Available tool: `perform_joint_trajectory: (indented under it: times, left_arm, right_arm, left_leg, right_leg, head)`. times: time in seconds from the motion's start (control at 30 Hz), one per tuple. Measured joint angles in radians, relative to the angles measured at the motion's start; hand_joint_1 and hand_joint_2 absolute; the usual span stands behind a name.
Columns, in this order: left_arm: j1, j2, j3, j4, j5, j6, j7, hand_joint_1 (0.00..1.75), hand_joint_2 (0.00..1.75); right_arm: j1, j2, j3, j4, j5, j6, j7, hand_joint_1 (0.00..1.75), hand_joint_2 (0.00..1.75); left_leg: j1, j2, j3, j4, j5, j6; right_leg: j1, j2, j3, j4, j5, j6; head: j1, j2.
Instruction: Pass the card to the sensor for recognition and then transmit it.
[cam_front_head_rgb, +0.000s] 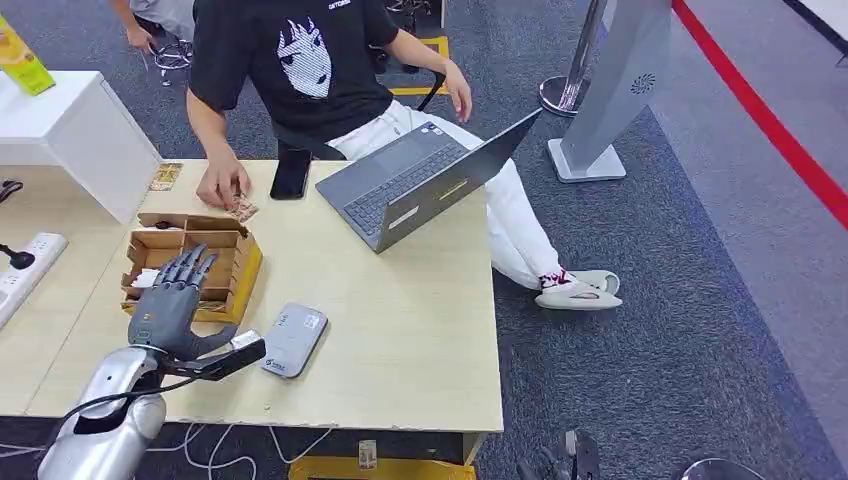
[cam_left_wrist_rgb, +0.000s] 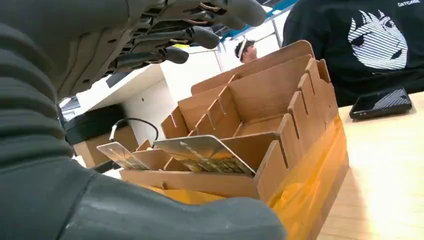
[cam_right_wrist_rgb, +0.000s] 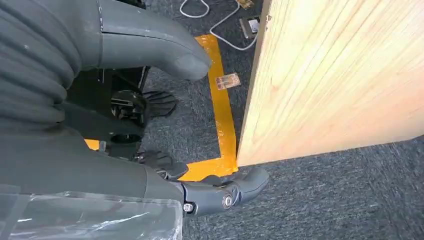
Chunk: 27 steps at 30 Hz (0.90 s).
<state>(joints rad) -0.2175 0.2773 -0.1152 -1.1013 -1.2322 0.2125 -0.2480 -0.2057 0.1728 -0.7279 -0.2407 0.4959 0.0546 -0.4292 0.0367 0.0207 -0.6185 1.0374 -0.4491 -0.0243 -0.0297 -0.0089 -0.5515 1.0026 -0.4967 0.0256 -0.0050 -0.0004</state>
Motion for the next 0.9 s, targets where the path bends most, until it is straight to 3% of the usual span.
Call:
perform_joint_trajectory:
  times: [0.33,0.43,0.7,0.9]
  left_arm:
    - [-0.002,0.004,-0.002,0.013,-0.002,0.001,0.002,0.00,1.75]
    - [-0.004,0.005,-0.002,0.017,-0.029,0.011,0.034,0.00,1.75]
    - [-0.012,0.004,-0.002,0.030,-0.043,0.017,0.043,0.00,1.75]
    - [-0.019,0.029,-0.003,0.028,-0.143,0.080,0.067,0.00,1.75]
  right_arm:
    - [0.000,0.000,0.000,0.000,0.000,0.000,0.000,0.00,1.75]
    - [0.000,0.000,0.000,0.000,0.000,0.000,0.000,0.00,1.75]
    - [0.000,0.000,0.000,0.000,0.001,0.001,0.000,0.00,1.75]
    - [0.003,0.000,0.000,0.000,-0.008,0.002,-0.005,0.00,1.75]
  left_leg:
    - [0.000,0.000,0.000,0.000,0.000,0.000]
    - [0.000,0.000,0.000,0.000,0.000,0.000]
    - [0.000,0.000,0.000,0.000,0.000,0.000]
    - [0.000,0.000,0.000,0.000,0.000,0.000]
  right_leg:
    - [0.000,0.000,0.000,0.000,0.000,0.000]
    - [0.000,0.000,0.000,0.000,0.000,0.000]
    - [0.000,0.000,0.000,0.000,0.000,0.000]
    - [0.000,0.000,0.000,0.000,0.000,0.000]
  head:
    - [0.000,0.000]
    - [0.000,0.000]
    - [0.000,0.000]
    - [0.000,0.000]
